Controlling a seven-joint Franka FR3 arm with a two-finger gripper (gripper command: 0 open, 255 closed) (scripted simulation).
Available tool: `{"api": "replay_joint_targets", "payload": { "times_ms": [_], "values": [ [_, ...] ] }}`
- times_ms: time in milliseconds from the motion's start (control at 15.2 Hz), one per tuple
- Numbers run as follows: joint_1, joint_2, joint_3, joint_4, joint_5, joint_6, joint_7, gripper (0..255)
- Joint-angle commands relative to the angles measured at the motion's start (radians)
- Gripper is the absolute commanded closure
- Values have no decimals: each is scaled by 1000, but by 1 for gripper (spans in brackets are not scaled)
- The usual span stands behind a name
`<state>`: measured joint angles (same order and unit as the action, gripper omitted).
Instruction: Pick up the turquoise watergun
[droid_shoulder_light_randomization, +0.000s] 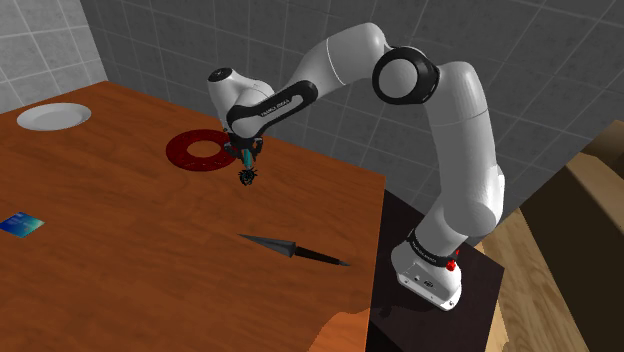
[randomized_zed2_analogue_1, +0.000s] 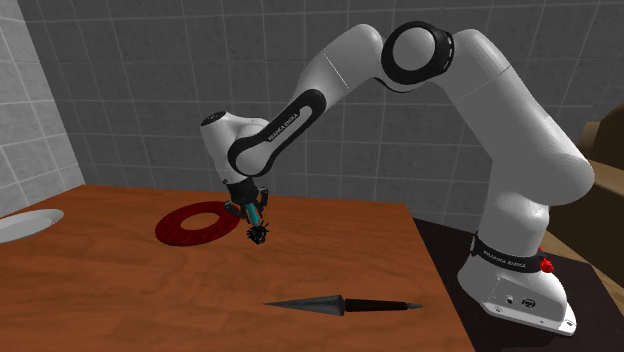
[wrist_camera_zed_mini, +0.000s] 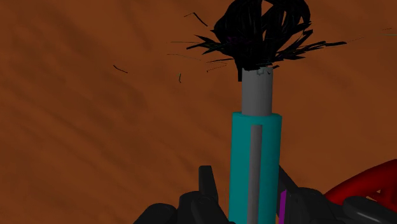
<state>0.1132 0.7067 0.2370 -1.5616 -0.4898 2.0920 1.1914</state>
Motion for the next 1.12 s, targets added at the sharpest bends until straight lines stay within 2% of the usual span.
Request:
{"api": "replay_joint_targets", "payload": {
  "times_ms": [0, 1056],
  "values": [
    [0, 0, 0, 0, 0, 0, 0, 255],
    [-11, -103, 23, 22, 40, -119, -47, 255]
  ]
}}
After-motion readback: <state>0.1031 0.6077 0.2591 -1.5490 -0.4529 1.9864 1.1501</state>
